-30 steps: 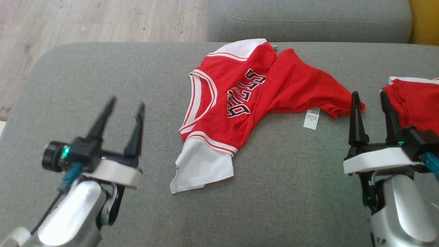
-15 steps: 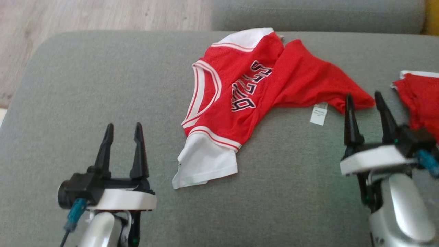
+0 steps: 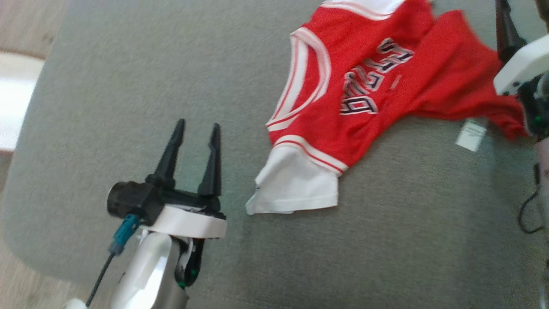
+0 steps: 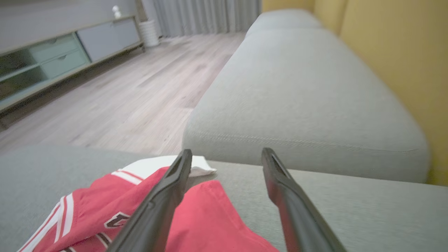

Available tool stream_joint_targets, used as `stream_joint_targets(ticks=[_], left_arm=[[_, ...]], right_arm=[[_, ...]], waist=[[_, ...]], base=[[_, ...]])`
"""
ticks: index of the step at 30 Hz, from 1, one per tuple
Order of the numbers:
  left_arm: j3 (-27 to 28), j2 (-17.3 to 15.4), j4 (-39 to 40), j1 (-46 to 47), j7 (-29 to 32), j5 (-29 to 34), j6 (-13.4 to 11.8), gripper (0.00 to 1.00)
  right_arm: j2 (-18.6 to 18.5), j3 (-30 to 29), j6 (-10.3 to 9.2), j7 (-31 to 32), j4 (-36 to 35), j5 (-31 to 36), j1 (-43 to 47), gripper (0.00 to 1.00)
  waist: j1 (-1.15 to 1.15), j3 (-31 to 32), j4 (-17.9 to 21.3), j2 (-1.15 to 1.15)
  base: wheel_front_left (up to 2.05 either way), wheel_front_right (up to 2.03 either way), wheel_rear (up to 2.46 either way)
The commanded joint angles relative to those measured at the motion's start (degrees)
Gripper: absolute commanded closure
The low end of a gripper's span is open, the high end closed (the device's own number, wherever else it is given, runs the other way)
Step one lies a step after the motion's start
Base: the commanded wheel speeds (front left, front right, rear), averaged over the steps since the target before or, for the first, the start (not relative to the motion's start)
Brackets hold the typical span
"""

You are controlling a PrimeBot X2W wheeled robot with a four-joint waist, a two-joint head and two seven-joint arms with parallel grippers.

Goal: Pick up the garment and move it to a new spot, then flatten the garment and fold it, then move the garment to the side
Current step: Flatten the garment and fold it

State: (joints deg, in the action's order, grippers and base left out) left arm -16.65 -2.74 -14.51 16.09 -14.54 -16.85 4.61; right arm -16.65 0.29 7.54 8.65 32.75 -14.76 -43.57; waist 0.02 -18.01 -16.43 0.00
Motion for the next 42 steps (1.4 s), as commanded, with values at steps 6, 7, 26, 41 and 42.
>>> stream_joint_targets(ticks=[6, 7, 26, 41, 42], left_arm=[[-1.8, -0.2, 1.5, 3.7, -0.5, -1.1, 1.0, 0.00], [-2.2, -0.2, 1.6, 3.9, -0.5, -1.5, 0.8, 0.00], [-4.8, -0.1, 1.8, 5.7, -0.5, -3.8, -1.3, 0.00], [-2.2, -0.1, 1.2, 5.0, -0.5, -1.9, -1.3, 0.00], [-2.2, -0.1, 1.2, 5.0, -0.5, -1.9, -1.3, 0.00]], right_arm=[[-6.1, 6.6, -0.05, 6.4, 7.7, -5.3, -8.2, 0.00], [-7.0, 7.7, -0.05, 6.8, 8.9, -5.7, -9.1, 0.00], [-11.0, 19.5, -0.05, 10.8, 18.7, -17.5, -15.3, 1.00], [-11.3, 23.7, -0.05, 1.0, 17.0, -24.4, -15.2, 1.00], [-11.3, 23.7, -0.05, 1.0, 17.0, -24.4, -15.2, 1.00]], waist=[[-0.02, -5.1, -6.3, 0.00], [-0.02, -5.3, -6.6, 0.00], [-0.02, -7.2, -7.3, 0.00], [-0.02, -2.4, -2.3, 0.00], [-0.02, -2.4, -2.3, 0.00]], base=[[0.00, 0.00, 0.00], [0.00, 0.00, 0.00], [0.00, 0.00, 0.00], [0.00, 0.00, 0.00], [0.00, 0.00, 0.00]])
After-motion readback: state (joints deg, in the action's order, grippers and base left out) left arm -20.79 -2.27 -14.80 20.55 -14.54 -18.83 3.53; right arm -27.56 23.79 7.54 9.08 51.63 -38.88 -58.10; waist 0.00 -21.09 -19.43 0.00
